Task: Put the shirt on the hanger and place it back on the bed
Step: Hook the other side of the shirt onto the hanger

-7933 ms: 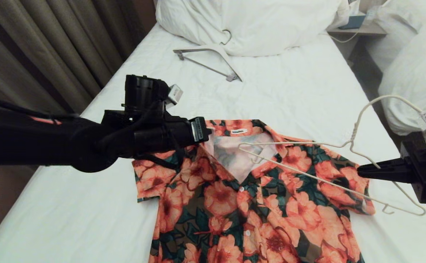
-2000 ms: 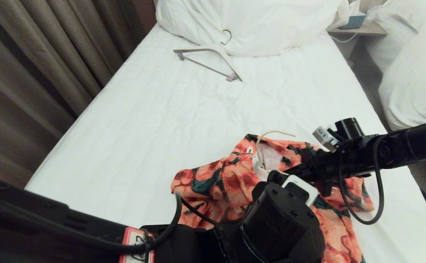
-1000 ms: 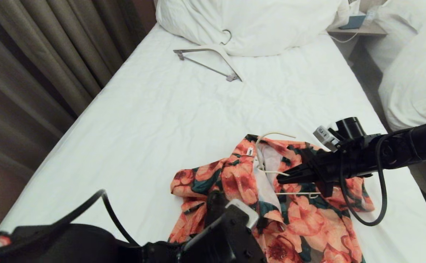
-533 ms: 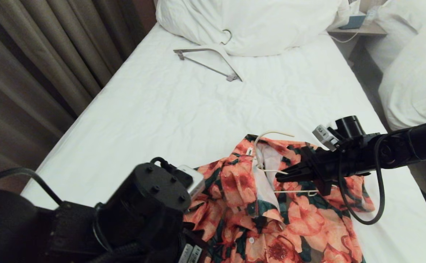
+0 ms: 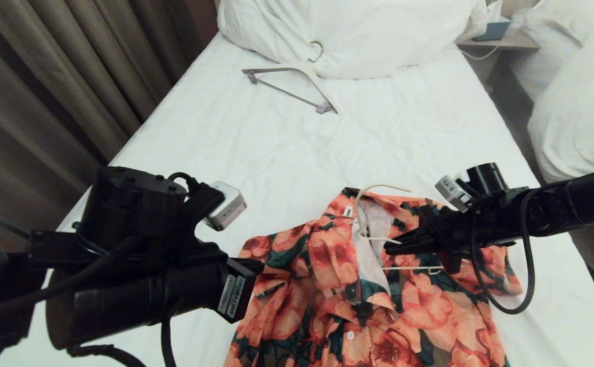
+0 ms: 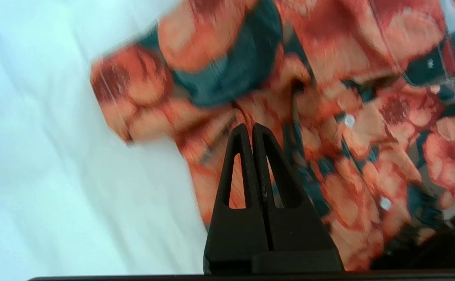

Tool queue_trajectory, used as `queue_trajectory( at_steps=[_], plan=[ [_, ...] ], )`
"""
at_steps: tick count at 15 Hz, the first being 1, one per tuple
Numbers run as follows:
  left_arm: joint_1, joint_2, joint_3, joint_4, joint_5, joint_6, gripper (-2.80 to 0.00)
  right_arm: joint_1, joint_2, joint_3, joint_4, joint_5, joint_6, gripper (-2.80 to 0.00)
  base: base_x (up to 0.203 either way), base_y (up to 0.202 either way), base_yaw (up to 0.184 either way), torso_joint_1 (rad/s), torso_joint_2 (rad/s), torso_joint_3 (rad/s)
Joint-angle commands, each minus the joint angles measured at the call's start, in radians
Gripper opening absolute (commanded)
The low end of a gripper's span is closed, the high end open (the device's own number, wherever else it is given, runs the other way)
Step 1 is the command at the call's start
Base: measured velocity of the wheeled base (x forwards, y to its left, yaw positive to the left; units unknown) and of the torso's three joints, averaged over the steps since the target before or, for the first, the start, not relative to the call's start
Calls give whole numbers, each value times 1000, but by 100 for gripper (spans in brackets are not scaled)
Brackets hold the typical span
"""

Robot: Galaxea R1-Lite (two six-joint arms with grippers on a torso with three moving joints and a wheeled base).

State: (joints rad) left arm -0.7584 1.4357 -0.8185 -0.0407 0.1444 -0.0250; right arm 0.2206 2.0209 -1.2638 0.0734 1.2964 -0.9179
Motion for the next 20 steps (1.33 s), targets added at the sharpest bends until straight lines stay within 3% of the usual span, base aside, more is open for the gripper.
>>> queue_trajectory(
  at_steps=[1, 4, 7, 11, 15, 20],
  plan=[
    [46, 24, 9, -29, -13, 23, 0, 0, 4, 1, 0, 7, -6, -280, 0, 0, 0, 0, 0, 0],
    [53, 51, 12, -87, -72, 25, 0, 7, 13, -2, -2, 8, -7, -280, 0, 0, 0, 0, 0, 0],
    [93, 127, 60, -273, -188, 78, 0, 17, 18, 3, -23, 8, -6, -280, 0, 0, 0, 0, 0, 0],
    [103, 284, 66, -475, -215, 152, 0, 16, 33, -5, -23, 8, -6, -280, 0, 0, 0, 0, 0, 0],
    [102, 345, -8, -501, -216, 177, 0, 22, 38, -6, -24, 8, -7, -280, 0, 0, 0, 0, 0, 0],
    [81, 348, -4, -501, -241, 173, 0, 25, 47, -6, -32, 8, -6, -280, 0, 0, 0, 0, 0, 0]
  ],
)
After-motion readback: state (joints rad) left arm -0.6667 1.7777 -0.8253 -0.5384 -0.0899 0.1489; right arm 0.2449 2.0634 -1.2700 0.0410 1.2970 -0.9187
